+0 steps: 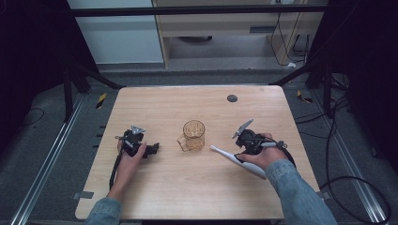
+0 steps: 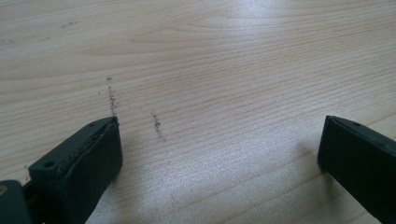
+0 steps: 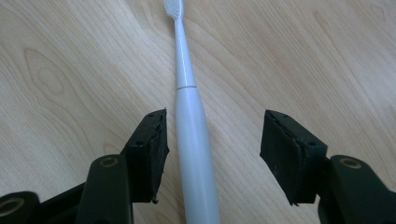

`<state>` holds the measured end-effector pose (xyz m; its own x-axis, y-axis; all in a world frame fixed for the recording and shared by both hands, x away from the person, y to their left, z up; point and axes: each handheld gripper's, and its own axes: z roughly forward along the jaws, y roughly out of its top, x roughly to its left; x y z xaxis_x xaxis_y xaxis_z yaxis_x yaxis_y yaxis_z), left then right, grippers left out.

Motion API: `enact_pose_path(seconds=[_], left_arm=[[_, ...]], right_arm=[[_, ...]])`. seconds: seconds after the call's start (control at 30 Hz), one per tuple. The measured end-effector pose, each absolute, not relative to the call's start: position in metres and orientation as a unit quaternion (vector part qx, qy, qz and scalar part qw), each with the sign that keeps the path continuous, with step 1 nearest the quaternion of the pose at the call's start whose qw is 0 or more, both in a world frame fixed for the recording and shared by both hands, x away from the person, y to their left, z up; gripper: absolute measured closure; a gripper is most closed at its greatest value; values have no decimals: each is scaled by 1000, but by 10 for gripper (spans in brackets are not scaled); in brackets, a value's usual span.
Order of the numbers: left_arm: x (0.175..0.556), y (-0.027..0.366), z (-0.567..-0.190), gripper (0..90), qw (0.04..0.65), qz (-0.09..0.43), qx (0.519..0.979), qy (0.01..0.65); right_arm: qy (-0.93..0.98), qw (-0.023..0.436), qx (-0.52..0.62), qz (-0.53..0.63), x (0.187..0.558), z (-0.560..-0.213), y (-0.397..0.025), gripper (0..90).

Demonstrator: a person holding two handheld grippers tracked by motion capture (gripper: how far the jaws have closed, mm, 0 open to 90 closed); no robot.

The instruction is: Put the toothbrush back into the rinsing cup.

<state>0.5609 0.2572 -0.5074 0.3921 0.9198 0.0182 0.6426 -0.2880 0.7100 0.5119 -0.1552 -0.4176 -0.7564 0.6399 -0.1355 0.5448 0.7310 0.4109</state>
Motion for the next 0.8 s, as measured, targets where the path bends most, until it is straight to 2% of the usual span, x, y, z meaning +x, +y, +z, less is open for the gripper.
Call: enact_pose_path(seconds=[0.8], left_arm=[[562,257,-507,0,317,219,773,504]], right_arm=[[942,88,300,125,524,-452,-137,534]])
